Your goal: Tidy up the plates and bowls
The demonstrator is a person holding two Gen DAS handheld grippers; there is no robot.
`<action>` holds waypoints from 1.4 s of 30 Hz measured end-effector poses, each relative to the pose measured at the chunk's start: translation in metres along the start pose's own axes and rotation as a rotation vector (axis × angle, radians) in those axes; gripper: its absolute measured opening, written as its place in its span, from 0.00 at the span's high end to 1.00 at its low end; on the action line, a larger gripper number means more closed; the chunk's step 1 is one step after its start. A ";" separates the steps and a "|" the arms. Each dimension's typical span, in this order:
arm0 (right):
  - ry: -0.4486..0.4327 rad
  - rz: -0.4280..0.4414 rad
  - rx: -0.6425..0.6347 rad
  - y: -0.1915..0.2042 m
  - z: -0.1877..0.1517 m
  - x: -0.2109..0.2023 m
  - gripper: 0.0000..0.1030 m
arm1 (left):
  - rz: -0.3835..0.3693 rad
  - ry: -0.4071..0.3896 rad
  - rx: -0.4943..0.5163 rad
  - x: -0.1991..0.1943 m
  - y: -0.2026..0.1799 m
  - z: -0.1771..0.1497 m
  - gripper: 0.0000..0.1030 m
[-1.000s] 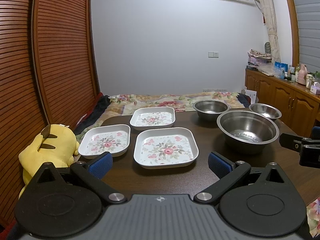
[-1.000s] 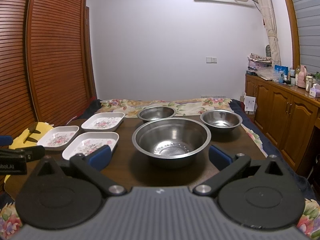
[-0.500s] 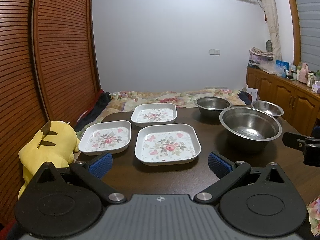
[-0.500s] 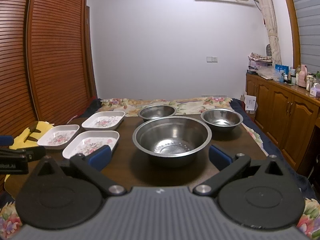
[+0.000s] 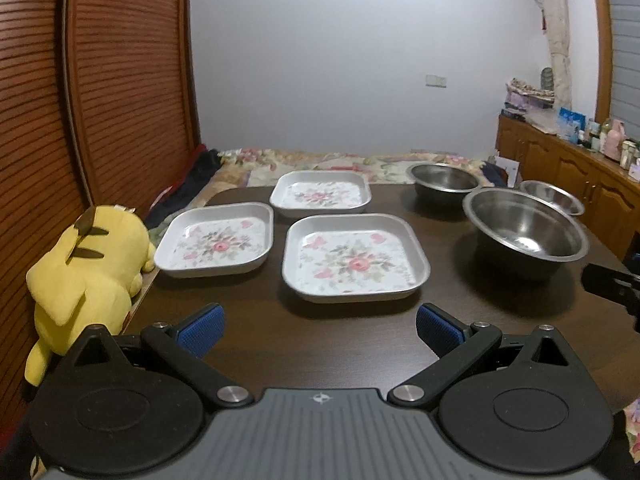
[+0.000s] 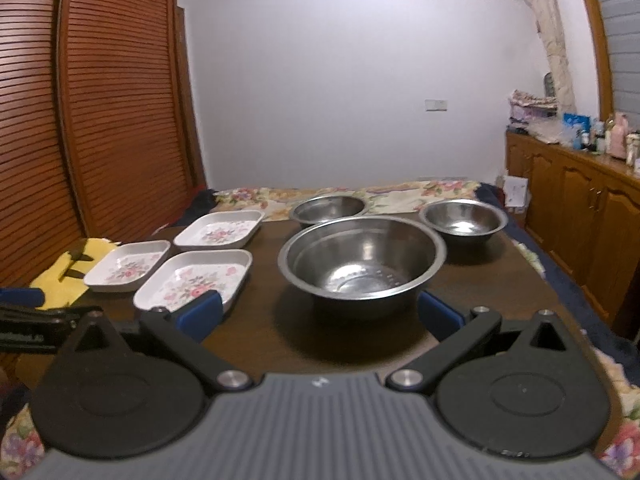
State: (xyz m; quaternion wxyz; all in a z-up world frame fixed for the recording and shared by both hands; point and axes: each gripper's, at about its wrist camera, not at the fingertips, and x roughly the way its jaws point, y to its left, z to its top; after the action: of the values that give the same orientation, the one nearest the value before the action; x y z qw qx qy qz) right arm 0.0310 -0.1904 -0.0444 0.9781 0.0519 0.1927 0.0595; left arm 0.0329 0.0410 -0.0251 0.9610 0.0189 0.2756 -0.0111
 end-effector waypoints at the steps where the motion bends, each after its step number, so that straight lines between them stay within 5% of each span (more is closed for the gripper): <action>1: 0.004 0.006 -0.008 0.002 -0.001 0.003 0.00 | 0.003 0.014 -0.010 0.004 0.006 0.000 0.00; 19: 0.057 0.099 -0.130 0.039 -0.004 0.035 0.00 | 0.120 0.056 -0.079 0.052 0.078 0.010 0.00; 32: 0.091 0.186 -0.166 0.073 0.004 0.081 0.01 | 0.034 0.057 -0.061 0.085 0.083 0.020 0.00; 34: 0.104 0.193 -0.165 0.077 0.004 0.090 0.05 | 0.007 0.045 -0.064 0.089 0.081 0.021 0.00; 36: 0.130 0.198 -0.169 0.080 0.005 0.100 0.21 | -0.011 0.040 -0.061 0.092 0.081 0.022 0.00; 38: 0.148 0.201 -0.160 0.082 0.006 0.109 0.21 | -0.043 0.039 -0.070 0.096 0.081 0.023 0.01; 42: 0.174 0.218 -0.150 0.085 0.007 0.120 0.36 | -0.089 0.054 -0.101 0.105 0.083 0.022 0.14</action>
State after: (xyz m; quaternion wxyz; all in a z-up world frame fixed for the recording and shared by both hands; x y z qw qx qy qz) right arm 0.1353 -0.0907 -0.0719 0.9466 -0.0059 0.2648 0.1838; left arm 0.1367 0.1214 -0.0595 0.9514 -0.0418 0.3024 -0.0395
